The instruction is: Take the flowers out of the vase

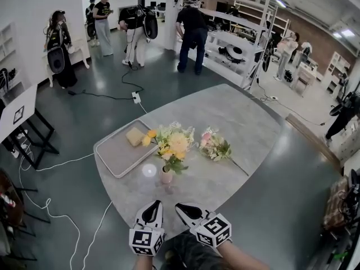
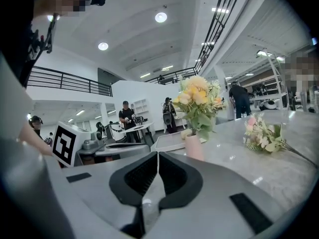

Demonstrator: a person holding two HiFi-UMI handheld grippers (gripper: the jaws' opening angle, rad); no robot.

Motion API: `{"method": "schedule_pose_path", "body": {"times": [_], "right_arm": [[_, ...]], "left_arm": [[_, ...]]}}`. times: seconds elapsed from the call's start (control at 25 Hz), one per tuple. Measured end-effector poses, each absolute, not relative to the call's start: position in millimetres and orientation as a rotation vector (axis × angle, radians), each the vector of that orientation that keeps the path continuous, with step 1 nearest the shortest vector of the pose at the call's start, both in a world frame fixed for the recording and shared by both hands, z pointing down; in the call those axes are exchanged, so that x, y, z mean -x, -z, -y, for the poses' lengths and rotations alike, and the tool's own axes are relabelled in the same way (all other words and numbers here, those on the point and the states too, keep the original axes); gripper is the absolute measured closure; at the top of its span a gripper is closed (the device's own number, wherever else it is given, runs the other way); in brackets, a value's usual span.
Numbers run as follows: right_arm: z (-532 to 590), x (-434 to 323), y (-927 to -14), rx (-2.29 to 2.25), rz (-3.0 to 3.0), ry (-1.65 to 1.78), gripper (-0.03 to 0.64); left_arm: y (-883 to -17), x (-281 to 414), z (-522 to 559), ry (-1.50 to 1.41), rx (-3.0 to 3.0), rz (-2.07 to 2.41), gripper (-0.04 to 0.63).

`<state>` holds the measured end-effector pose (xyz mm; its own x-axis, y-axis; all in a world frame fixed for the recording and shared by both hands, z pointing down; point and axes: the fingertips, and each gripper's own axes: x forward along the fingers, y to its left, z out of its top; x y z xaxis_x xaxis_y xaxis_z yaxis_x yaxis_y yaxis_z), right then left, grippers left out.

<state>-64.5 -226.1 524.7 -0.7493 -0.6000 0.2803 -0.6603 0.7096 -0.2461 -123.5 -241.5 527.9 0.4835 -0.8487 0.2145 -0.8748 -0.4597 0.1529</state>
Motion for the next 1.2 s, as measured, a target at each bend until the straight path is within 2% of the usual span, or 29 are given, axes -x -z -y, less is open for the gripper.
{"method": "schedule_pose_path", "body": {"times": [0.4,0.44,0.52,0.92,1.2], "right_arm": [[277,42,-527,-1.206,2.709,-0.591,0.589],[281,40,-528,-1.213,2.711,-0.617,0.575],[289,41,-529,-1.201,2.724,-0.673,0.499],[323,68,-533,-1.227,2.709,-0.721,0.476],[349,68,-535,-1.271,2.685,-0.627,0.454]], "left_arm": [[-540,123,262,-0.17,-2.487,1.476,0.571],[-542,124,264,-0.172,-2.482,1.482,0.571],[-547,128,269,-0.176,-2.466,1.492,0.571],[-560,135,292,-0.183,-2.445,1.506,0.571],[-567,135,294,-0.183,-2.437,1.502,0.571]]}}
